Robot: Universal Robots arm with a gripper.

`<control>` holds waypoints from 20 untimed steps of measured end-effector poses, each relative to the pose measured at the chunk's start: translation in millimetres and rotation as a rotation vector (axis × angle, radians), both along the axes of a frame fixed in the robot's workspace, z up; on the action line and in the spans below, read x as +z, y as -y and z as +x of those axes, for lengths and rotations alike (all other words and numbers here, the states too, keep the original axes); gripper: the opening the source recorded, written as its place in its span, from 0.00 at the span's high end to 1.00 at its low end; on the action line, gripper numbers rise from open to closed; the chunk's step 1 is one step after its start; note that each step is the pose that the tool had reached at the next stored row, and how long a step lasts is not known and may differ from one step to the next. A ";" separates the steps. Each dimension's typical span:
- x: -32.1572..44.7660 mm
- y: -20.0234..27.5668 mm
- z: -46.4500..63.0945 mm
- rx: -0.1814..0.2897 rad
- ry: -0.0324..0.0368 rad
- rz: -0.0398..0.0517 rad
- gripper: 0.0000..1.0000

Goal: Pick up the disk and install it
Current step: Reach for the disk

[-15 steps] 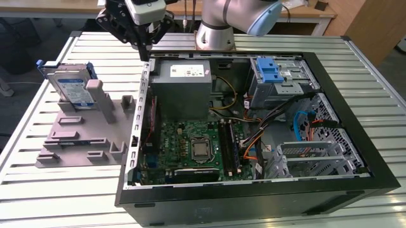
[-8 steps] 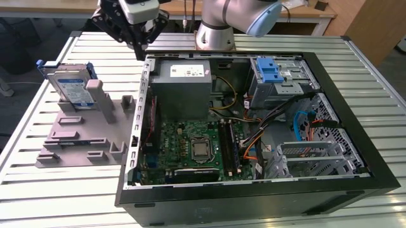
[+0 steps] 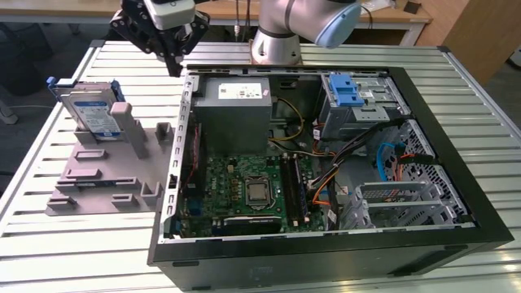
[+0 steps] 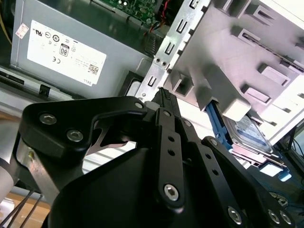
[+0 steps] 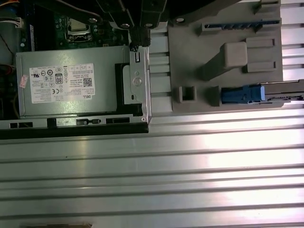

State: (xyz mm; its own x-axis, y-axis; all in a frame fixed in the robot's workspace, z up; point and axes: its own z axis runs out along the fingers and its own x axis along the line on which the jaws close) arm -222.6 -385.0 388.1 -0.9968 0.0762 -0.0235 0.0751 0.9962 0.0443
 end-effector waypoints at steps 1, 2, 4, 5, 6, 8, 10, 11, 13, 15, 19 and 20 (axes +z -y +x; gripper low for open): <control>-0.1 -0.4 -1.1 0.000 0.0000 0.0000 0.89; -0.1 -0.8 -2.0 0.000 0.0000 0.0000 0.89; -0.3 -1.4 -4.2 0.000 -0.0001 -0.0001 0.89; -0.4 -1.7 -5.3 0.000 -0.0001 0.0000 0.89; -0.5 -1.9 -6.3 0.000 0.0000 0.0000 0.89; -0.6 -2.4 -8.3 0.000 -0.0001 0.0000 0.89; -0.8 -2.9 -10.4 0.000 0.0000 0.0000 0.89; -0.9 -3.2 -11.5 0.000 0.0000 0.0000 0.89; -1.0 -3.6 -13.5 0.000 0.0000 -0.0001 0.89; -1.2 -3.9 -15.5 0.000 -0.0001 -0.0001 0.89; -1.5 -4.6 -19.5 0.000 0.0000 0.0000 0.89; -1.6 -4.7 -20.4 0.000 0.0000 0.0000 0.89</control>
State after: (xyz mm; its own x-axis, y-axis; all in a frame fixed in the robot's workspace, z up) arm -243.0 -380.2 386.6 -0.9968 0.0762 -0.0235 0.0751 0.9962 0.0443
